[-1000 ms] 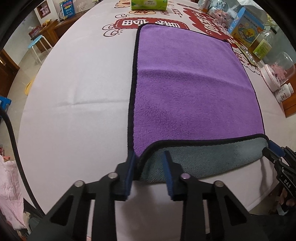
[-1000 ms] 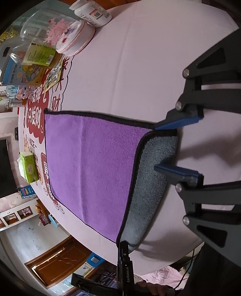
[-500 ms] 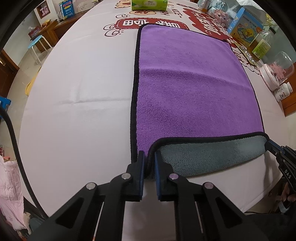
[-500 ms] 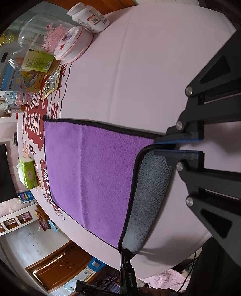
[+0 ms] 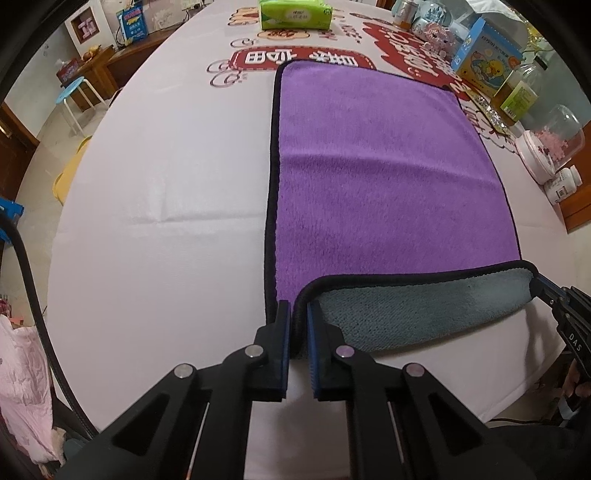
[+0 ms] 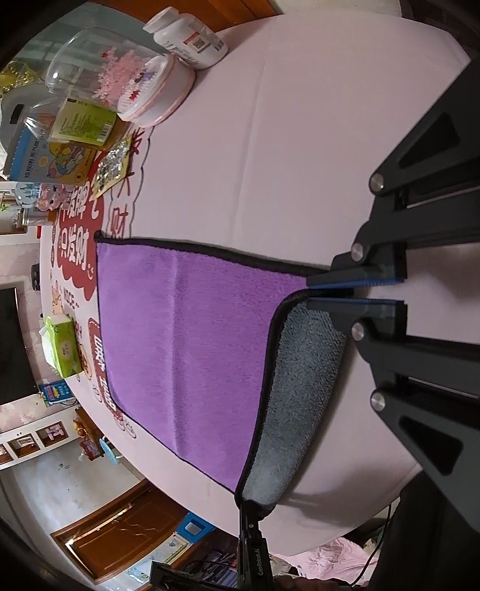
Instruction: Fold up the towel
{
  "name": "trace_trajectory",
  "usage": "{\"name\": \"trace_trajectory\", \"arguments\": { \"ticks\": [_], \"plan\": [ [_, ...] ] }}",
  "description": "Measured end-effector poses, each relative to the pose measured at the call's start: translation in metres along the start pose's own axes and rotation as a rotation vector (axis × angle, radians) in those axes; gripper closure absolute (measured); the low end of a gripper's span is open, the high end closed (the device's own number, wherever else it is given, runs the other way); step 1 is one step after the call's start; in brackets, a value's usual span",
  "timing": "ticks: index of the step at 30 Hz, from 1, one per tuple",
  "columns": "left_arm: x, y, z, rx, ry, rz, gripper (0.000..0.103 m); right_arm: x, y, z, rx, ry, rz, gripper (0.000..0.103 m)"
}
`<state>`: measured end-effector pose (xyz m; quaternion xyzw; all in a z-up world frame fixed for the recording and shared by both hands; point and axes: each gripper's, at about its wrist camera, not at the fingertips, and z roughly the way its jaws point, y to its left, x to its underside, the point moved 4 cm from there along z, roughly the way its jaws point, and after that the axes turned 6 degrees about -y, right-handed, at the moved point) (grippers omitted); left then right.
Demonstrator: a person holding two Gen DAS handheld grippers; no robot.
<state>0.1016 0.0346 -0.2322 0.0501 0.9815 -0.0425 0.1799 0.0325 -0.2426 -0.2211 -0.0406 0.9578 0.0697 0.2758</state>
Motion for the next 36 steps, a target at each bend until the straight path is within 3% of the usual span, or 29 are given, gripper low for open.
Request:
{"name": "trace_trajectory", "arguments": {
  "ticks": [18,29,36],
  "plan": [
    [-0.103,0.002,-0.049,-0.016,-0.187,0.048,0.097,-0.094,-0.009,-0.019,0.023,-0.187,-0.016,0.099],
    [-0.169,0.006,-0.035,-0.05,-0.282,0.012,0.097,-0.169,-0.011,-0.001,0.081,-0.321,-0.048,0.099],
    [-0.201,0.008,-0.009,-0.067,-0.32,-0.028,0.097,-0.196,-0.015,0.025,0.151,-0.36,-0.06,0.099]
  ]
}}
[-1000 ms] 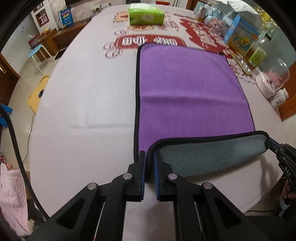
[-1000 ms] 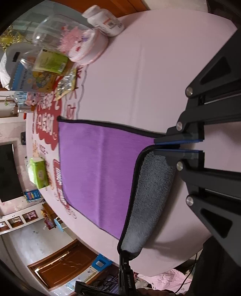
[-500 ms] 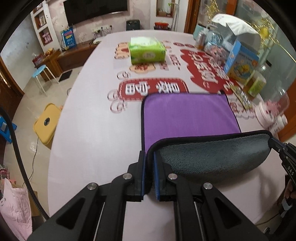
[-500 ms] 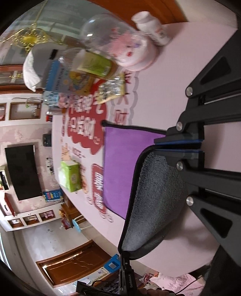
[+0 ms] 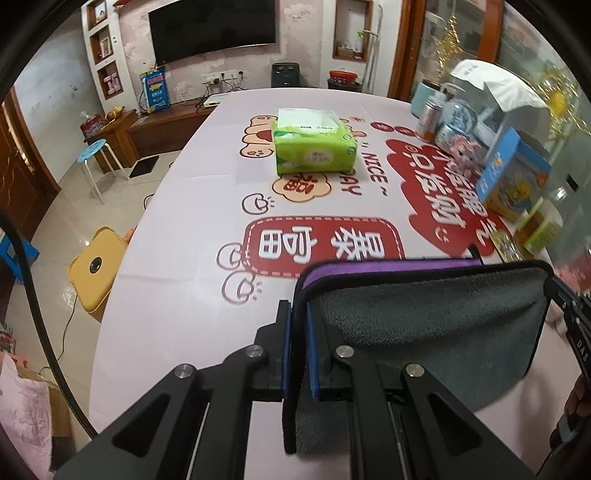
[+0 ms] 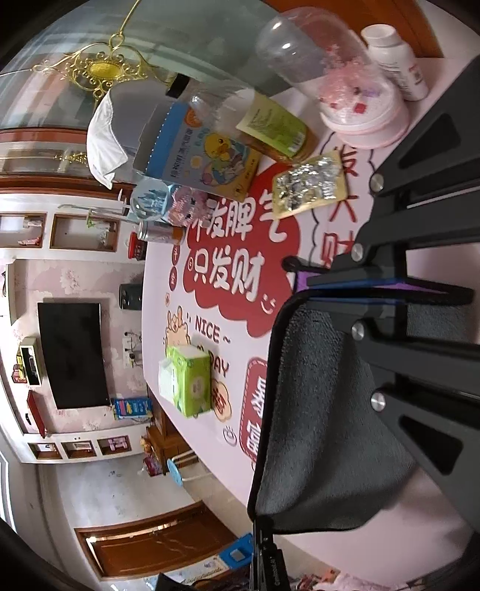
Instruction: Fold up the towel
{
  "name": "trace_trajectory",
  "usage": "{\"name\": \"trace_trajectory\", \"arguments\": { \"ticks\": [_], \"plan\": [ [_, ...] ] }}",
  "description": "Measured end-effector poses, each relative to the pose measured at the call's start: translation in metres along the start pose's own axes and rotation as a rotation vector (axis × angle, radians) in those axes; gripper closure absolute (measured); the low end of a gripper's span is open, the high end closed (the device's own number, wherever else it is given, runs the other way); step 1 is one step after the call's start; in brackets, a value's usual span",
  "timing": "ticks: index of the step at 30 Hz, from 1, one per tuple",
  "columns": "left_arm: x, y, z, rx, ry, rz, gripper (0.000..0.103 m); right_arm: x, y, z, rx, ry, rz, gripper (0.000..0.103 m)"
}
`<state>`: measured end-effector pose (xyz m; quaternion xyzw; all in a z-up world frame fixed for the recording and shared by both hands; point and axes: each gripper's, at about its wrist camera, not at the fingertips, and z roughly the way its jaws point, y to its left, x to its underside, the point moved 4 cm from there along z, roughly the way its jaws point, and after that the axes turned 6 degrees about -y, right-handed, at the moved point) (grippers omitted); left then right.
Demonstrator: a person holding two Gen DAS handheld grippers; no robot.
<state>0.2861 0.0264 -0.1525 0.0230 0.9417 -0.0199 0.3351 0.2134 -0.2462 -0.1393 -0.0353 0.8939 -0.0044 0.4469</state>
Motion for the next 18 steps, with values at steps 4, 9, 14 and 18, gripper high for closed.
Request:
{"name": "trace_trajectory", "arguments": {
  "ticks": [4,9,14,18],
  "plan": [
    [-0.007,0.0,0.019,-0.014,-0.013,-0.026,0.097,-0.003,0.001,0.014,0.041,-0.022,-0.02,0.099],
    [-0.012,-0.004,0.036,-0.025,-0.025,-0.022,0.097,-0.001,0.006,0.029,0.09,-0.041,-0.079,0.099],
    [-0.013,-0.006,0.058,-0.029,0.001,-0.032,0.097,0.005,0.001,0.048,0.106,-0.017,-0.07,0.099],
    [-0.011,-0.007,0.076,-0.028,0.041,-0.034,0.097,0.012,-0.002,0.062,0.111,0.007,-0.054,0.099]
  ]
}}
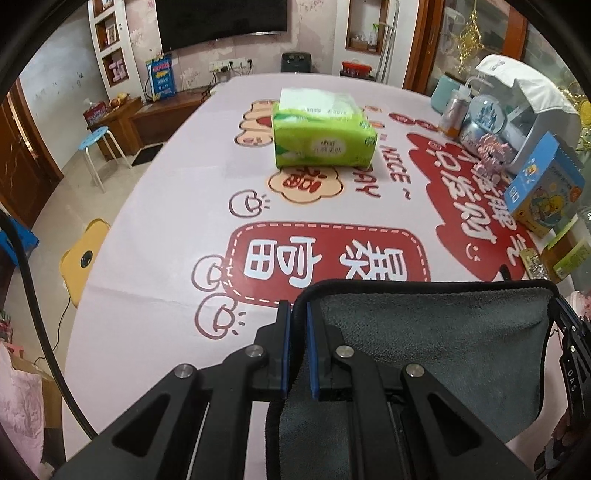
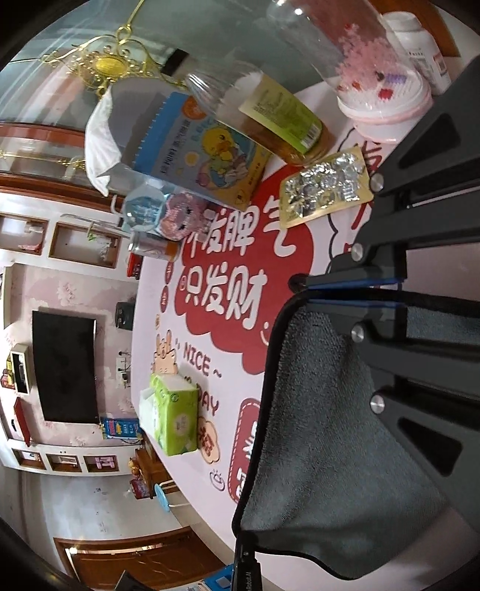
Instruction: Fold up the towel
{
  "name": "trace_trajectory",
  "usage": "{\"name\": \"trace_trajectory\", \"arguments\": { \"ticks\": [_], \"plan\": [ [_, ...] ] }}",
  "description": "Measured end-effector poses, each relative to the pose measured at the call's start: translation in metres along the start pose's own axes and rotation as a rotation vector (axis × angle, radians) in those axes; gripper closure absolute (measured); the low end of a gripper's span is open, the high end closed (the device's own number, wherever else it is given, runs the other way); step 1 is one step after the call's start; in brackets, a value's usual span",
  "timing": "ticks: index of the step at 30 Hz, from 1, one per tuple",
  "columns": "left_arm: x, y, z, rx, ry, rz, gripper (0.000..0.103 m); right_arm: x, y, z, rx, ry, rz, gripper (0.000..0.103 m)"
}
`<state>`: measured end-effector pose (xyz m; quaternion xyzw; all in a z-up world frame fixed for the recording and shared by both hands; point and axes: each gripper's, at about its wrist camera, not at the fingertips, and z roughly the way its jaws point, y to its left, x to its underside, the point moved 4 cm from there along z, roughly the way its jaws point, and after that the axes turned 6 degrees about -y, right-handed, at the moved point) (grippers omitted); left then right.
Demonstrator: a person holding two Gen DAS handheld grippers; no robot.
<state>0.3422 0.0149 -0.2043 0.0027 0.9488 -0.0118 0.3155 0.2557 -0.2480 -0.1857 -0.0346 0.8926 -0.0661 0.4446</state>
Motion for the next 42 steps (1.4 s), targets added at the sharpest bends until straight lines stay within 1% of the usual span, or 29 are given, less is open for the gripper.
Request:
{"name": "trace_trajectory", "arguments": {
  "ticks": [4,5,6,8,9,11,12,13,15,16,17,18,20,21,23,24,25,26,27,29,32,36,39,41,42],
  "plan": [
    [0.003,-0.001,0.015,-0.004,0.028,0.002,0.095,0.005,0.002,0.012,0.005,0.02,-0.015,0.098],
    [0.003,-0.002,0.018,-0.004,0.033,0.004,0.095,0.006,0.002,0.015,0.0,0.026,-0.013,0.096],
    [0.003,-0.002,0.02,-0.004,0.038,0.005,0.094,0.008,0.002,0.018,0.001,0.035,-0.01,0.096],
    [0.005,-0.001,0.025,-0.016,0.052,0.008,0.084,0.011,0.002,0.021,0.01,0.046,-0.007,0.095],
    [0.005,0.0,0.026,-0.021,0.053,0.008,0.081,0.012,0.001,0.022,0.013,0.052,0.0,0.095],
    [0.005,0.002,0.026,-0.021,0.053,0.005,0.073,0.013,-0.001,0.024,0.023,0.065,0.007,0.094],
    [0.005,0.002,0.026,-0.019,0.053,0.002,0.07,0.013,-0.002,0.025,0.021,0.071,0.012,0.093],
    [0.005,0.003,0.025,-0.018,0.051,0.0,0.065,0.013,-0.002,0.025,0.016,0.073,0.017,0.092],
    [0.004,0.003,0.021,-0.013,0.046,-0.007,0.057,0.012,-0.002,0.024,0.013,0.074,0.022,0.087],
    [0.004,0.004,0.018,-0.009,0.044,-0.01,0.053,0.011,-0.002,0.022,0.012,0.071,0.023,0.083],
    [0.003,0.003,0.015,-0.003,0.044,-0.011,0.053,0.009,-0.002,0.019,0.011,0.065,0.023,0.077],
    [0.004,0.003,0.012,0.004,0.044,-0.011,0.052,0.008,-0.001,0.017,0.01,0.06,0.024,0.074],
    [0.005,0.002,0.005,0.01,0.048,-0.01,0.047,0.004,-0.001,0.011,0.009,0.048,0.027,0.061],
    [0.006,0.002,0.001,0.014,0.05,-0.01,0.046,0.003,0.0,0.008,0.01,0.043,0.031,0.059],
    [0.008,0.001,-0.007,0.022,0.051,-0.007,0.036,-0.001,0.001,0.002,0.002,0.036,0.04,0.052],
    [0.009,0.001,-0.013,0.023,0.05,-0.006,0.033,-0.002,0.002,-0.001,-0.001,0.035,0.044,0.05],
    [0.01,0.001,-0.016,0.02,0.048,-0.005,0.026,-0.003,0.003,-0.004,-0.007,0.037,0.047,0.046],
    [0.011,0.001,-0.021,0.018,0.045,-0.004,0.024,-0.004,0.004,-0.007,-0.012,0.042,0.051,0.04],
    [0.011,0.001,-0.027,0.019,0.039,-0.002,0.021,-0.004,0.004,-0.01,-0.017,0.048,0.057,0.038],
    [0.013,0.001,-0.038,0.027,0.033,0.003,0.017,-0.004,0.005,-0.015,-0.031,0.061,0.073,0.029],
    [0.019,0.0,-0.052,0.027,0.028,0.005,0.015,-0.004,0.007,-0.026,-0.042,0.074,0.086,0.024],
    [0.029,-0.003,-0.072,0.037,0.034,0.013,0.015,-0.004,0.008,-0.045,-0.051,0.074,0.101,0.019],
    [0.038,-0.005,-0.09,0.038,0.027,0.025,0.014,-0.001,0.009,-0.059,-0.062,0.078,0.116,0.012],
    [0.044,-0.006,-0.1,0.044,0.026,0.03,0.01,0.002,0.011,-0.068,-0.071,0.083,0.123,0.009],
    [0.047,-0.007,-0.104,0.048,0.026,0.03,0.01,0.004,0.011,-0.072,-0.077,0.085,0.125,0.009]
  ]
}}
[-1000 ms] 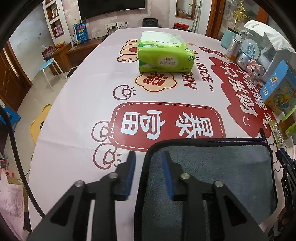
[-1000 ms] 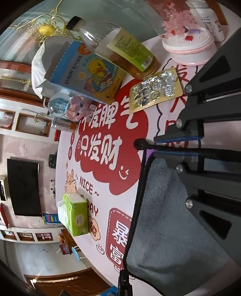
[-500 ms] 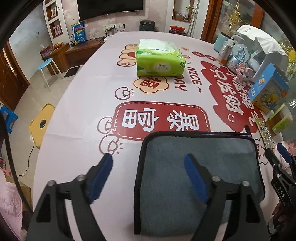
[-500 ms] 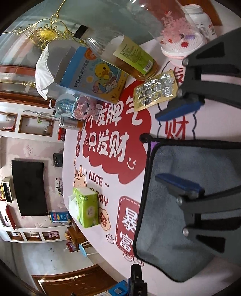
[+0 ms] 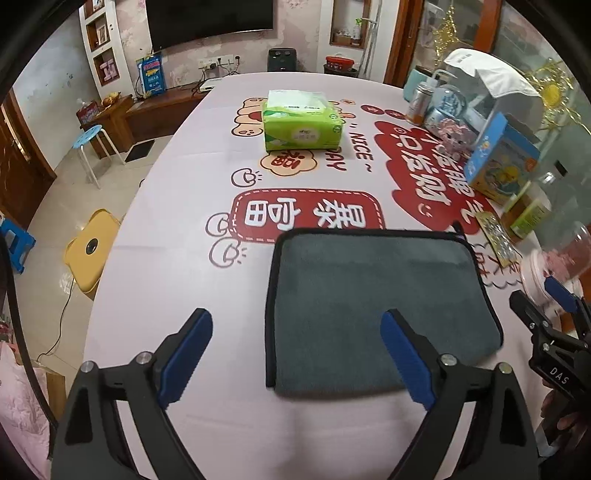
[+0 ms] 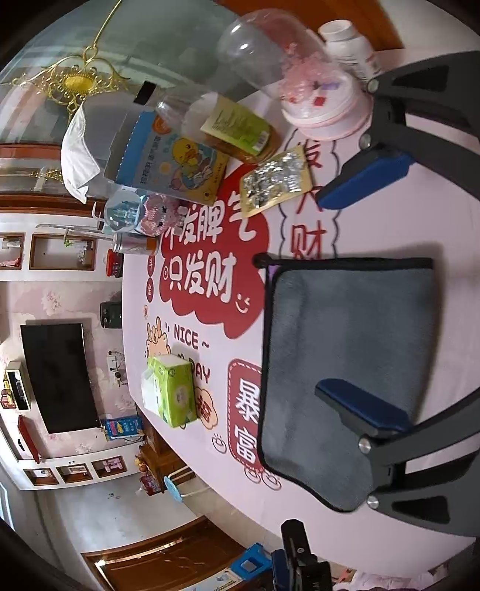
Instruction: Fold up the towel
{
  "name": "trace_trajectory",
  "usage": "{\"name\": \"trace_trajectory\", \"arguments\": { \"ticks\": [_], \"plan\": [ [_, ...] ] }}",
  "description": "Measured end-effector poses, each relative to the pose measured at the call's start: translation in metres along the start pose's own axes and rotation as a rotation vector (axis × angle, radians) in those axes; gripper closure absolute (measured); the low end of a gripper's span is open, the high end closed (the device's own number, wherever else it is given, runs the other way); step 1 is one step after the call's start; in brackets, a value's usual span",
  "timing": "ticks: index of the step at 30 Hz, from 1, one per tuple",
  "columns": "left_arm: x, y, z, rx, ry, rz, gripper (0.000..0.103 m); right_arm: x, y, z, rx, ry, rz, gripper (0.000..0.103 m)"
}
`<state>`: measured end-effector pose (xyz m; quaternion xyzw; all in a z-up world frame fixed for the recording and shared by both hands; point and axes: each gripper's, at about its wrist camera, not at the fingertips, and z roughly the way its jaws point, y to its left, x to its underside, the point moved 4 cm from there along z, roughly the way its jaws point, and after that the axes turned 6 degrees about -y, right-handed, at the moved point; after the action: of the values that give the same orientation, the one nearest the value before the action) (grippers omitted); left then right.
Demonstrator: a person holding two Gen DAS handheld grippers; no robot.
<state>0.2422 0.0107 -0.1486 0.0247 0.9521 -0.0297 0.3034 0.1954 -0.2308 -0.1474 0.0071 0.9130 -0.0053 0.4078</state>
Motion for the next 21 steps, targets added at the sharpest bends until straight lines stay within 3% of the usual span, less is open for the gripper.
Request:
{"name": "trace_trajectory", "arguments": {
  "ticks": [21],
  "plan": [
    [0.07,0.0,-0.105,0.029,-0.049,-0.019,0.008,0.058,0.028,-0.099,-0.07,0.069,0.006,0.008]
  ]
}}
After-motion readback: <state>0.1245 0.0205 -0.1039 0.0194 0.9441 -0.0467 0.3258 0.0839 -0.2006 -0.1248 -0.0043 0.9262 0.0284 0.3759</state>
